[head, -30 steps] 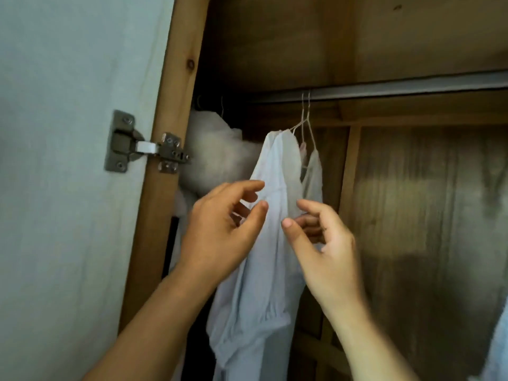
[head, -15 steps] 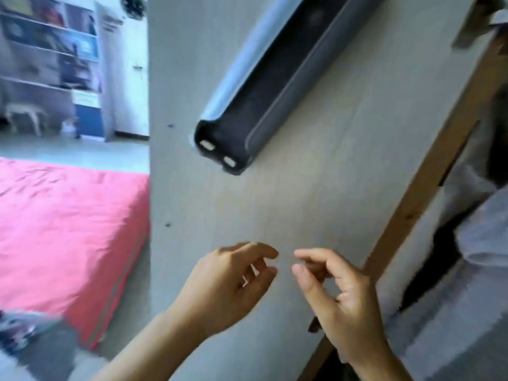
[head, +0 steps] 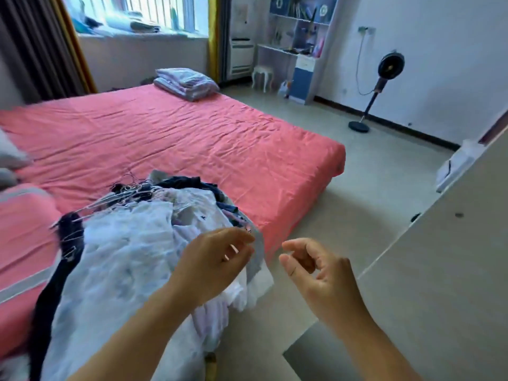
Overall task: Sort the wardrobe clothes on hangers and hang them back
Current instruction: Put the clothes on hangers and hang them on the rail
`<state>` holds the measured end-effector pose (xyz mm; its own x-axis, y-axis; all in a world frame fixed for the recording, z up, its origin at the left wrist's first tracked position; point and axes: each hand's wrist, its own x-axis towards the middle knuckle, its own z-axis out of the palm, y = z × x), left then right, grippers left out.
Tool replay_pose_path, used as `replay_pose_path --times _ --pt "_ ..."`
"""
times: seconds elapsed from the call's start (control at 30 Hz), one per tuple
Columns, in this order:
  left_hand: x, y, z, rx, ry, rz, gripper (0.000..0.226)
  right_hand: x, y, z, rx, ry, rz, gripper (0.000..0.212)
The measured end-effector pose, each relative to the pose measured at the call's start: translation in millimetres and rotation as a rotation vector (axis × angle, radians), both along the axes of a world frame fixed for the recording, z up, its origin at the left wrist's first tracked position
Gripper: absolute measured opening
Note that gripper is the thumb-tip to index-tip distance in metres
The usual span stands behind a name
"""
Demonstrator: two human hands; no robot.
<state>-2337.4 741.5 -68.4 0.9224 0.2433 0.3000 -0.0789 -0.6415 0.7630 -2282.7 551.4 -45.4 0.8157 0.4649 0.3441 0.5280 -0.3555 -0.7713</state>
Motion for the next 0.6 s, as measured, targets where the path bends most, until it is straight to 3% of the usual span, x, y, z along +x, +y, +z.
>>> replay_pose_path --times 0.4,0.6 --pt "43 195 -81 -0.071 0.228 0.345 0.034 104 215 -73 -0.212 0.179 0.251 0.022" --pt "79 292 -129 -0.126 0.367 0.474 0.026 159 331 -128 -0.338 0.235 0.375 0.008"
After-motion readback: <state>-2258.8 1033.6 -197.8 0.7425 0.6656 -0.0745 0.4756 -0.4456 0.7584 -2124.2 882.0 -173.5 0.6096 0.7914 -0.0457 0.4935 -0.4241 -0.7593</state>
